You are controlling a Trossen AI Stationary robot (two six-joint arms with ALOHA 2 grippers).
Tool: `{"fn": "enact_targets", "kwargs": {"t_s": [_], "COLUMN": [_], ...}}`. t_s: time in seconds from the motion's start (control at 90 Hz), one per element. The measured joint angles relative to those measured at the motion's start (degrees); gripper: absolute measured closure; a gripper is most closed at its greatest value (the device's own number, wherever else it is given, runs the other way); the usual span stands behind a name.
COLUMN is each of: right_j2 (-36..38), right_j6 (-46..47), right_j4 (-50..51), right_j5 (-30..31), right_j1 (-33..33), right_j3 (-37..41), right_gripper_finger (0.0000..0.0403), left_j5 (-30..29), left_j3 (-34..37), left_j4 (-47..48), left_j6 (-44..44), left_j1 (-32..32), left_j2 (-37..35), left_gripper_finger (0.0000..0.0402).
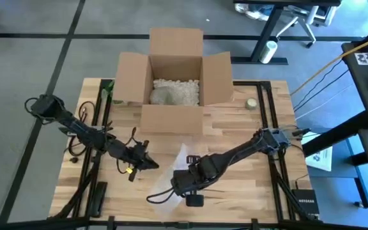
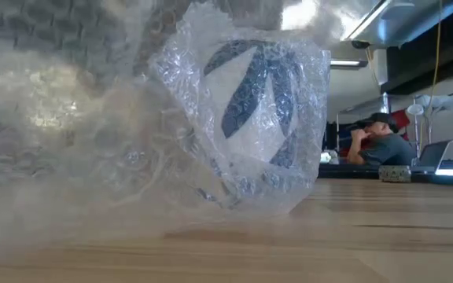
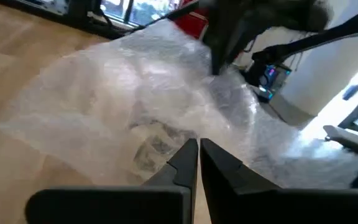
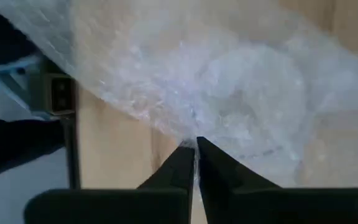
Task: Wrap mug
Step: Wrap the blue mug with the bubble wrap
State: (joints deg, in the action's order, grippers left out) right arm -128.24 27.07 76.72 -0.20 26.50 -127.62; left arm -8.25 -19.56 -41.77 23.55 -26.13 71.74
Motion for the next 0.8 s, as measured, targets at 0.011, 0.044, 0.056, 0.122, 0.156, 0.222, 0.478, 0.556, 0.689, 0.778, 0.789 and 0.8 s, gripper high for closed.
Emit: {"fn": "enact_targets", "kwargs": {"t_s": [0.011,0.044,0.056,0.122,0.156,0.222,0.478,0.556,0.689,0.778,0.789,0.8], "right_j2": [-0.04,-0.07,-0.07,-0.02,-0.01,-0.03,0.13,0.59,2.24,2.97,3.01,3.04], "right_j6": [0.00,0.00,-0.05,-0.43,-0.57,-0.57,1.47,2.55,4.35,5.38,5.46,5.55], "right_j4": [-0.10,-0.65,-0.96,-3.88,-5.18,-5.73,-4.56,-3.73,-2.61,-2.67,-2.66,-2.66], "right_j5": [0.03,0.07,0.08,0.08,0.01,-0.76,-3.08,-3.33,-3.50,-3.51,-3.51,-3.51], "right_j1": [0.00,-0.04,-0.11,-0.47,-0.77,-1.52,-2.00,-1.68,-1.26,-0.95,-0.94,-0.94], "right_j3": [0.31,1.05,1.29,2.93,3.59,4.67,5.91,5.91,5.92,5.91,5.91,5.91], "right_gripper_finger": [0.0402,0.0402,0.0402,0.0402,0.0402,0.0402,0.0402,0.0402,0.0402,0.0402,0.0402,0.0402], "left_j5": [0.11,0.30,0.36,0.44,0.46,0.44,0.44,0.43,0.44,0.41,0.43,0.44], "left_j3": [-0.21,-0.87,-1.05,-2.15,-2.79,-3.48,-4.01,-4.01,-4.01,-4.01,-4.01,-4.01], "left_j4": [0.21,0.89,1.14,3.03,3.84,4.44,6.07,7.19,7.85,8.28,8.25,8.22], "left_j6": [-0.03,-0.39,-0.56,-1.44,-1.67,-2.10,-1.81,-1.27,-1.19,-1.03,-1.03,-1.03], "left_j1": [0.00,-0.02,-0.02,-0.14,-0.13,-0.13,-0.13,-0.13,-0.13,-0.13,-0.13,-0.13], "left_j2": [0.07,0.13,0.15,0.16,0.16,0.16,0.16,0.16,0.20,0.20,0.20,0.20], "left_gripper_finger": [0.0402,0.0402,0.0402,0.0402,0.0402,0.0402,0.0402,0.0402,0.0402,0.0402,0.0402,0.0402]}}
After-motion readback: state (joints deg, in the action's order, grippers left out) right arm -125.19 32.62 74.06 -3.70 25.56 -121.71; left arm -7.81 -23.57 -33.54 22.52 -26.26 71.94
